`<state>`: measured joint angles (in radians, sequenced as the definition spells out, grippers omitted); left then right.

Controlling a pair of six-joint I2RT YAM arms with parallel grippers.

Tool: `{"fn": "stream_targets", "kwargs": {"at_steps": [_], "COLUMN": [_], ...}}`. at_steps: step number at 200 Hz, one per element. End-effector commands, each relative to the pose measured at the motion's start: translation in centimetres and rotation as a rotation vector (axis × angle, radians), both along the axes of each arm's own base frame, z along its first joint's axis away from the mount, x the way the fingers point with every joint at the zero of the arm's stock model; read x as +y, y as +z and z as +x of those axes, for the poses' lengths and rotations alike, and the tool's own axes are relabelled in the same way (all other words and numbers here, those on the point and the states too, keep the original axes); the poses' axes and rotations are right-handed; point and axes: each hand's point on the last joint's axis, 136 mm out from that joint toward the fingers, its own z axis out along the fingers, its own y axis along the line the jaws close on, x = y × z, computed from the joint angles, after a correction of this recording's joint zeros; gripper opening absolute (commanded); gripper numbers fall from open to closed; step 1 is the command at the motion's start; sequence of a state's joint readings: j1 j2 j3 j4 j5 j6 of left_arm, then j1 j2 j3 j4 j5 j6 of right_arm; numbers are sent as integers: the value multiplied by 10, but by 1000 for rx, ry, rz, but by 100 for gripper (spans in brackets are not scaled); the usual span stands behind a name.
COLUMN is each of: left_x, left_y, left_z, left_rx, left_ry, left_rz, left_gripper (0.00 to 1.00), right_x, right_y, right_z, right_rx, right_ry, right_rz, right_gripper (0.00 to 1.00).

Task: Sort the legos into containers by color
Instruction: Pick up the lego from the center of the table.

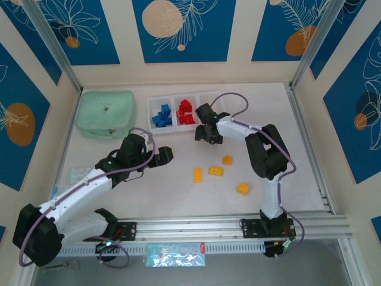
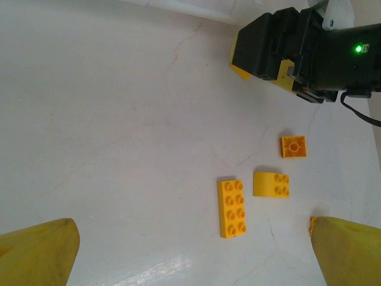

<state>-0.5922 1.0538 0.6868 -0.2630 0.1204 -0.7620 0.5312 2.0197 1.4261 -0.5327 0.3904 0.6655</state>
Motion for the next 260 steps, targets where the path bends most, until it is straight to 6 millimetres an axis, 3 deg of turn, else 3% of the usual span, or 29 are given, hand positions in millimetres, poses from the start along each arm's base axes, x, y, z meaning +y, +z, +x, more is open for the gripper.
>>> {"fn": "stream_targets", "kwargs": {"at_steps": [1,82,115,138,197,260], "left_x": [2,-4,-6,-7,-4,-4], "left_y": [-3,-4,-4,-4,-4,-5], "left_z": [-2,3,5,5,3,2], "left_rx": [14,20,22,22,20,24], "left_ry": [10,4,1,-1,6,6], "left_rz": [15,9,2,-1,5,-1], "left_gripper": [99,99,99,99,99,99], "right_x": [-8,-30,-21,-16,-15,-22], "right_y": [3,-6,-7,-11,-15,-9], "right_z": [12,8,7,7,10,9], "right_rx": [-27,-16,-4,7,9,-1], "right_ry": [-34,-60,-34,-26,-29,-27], "right_rz": [-22,-11,15,11,9,-10], "right_gripper": [73,53,53,59,62,45]}}
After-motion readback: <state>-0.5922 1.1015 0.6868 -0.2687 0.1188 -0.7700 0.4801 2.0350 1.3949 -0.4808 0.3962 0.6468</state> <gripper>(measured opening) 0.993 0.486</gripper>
